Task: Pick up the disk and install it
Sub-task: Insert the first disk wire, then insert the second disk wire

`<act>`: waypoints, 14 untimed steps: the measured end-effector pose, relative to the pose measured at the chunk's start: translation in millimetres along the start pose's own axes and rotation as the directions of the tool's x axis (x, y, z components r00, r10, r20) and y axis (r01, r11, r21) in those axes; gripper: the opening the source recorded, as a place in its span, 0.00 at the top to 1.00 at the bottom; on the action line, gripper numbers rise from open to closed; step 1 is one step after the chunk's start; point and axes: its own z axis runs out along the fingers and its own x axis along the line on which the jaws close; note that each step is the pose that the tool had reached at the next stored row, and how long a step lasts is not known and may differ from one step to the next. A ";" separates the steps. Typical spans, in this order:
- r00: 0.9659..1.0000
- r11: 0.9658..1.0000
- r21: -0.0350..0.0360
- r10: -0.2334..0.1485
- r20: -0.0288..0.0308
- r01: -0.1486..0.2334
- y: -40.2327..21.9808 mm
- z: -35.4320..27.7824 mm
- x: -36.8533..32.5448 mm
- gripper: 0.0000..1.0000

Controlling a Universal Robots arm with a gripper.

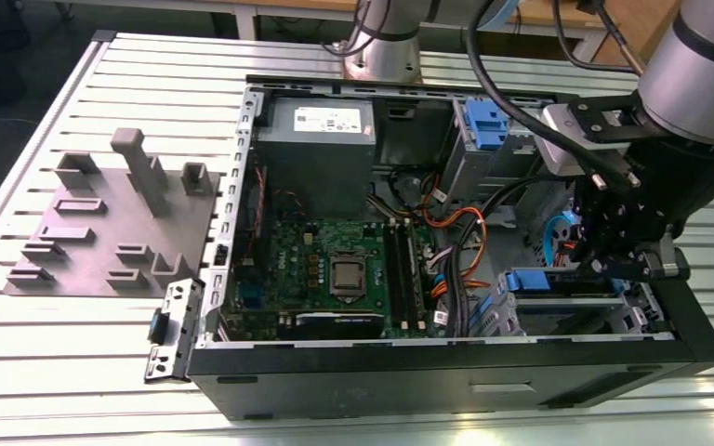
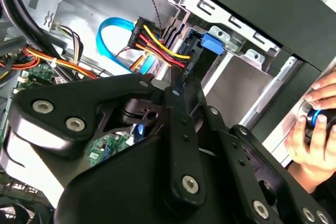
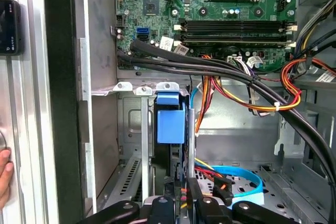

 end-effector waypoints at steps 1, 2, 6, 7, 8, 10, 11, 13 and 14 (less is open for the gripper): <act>1.000 1.000 0.000 0.000 0.000 0.000 0.0 -0.2 0.0 0.76; 1.000 1.000 -0.001 0.000 0.000 0.000 0.0 -0.2 0.0 0.76; 1.000 1.000 -0.001 0.000 0.000 0.000 -0.1 -0.3 0.0 0.84; 1.000 1.000 -0.001 0.000 0.000 0.000 -0.1 -0.3 0.0 0.89; 1.000 1.000 -0.001 0.000 0.000 0.000 -0.1 -0.3 0.0 0.89; 1.000 1.000 -0.001 0.000 0.000 0.000 0.0 -0.3 0.0 0.89; 1.000 1.000 -0.001 0.000 0.000 0.000 0.0 -0.3 0.0 0.89; 1.000 1.000 -0.001 0.000 0.000 0.000 0.0 -0.3 0.0 0.89; 1.000 1.000 -0.001 0.000 0.000 0.000 -0.1 -0.3 0.0 0.89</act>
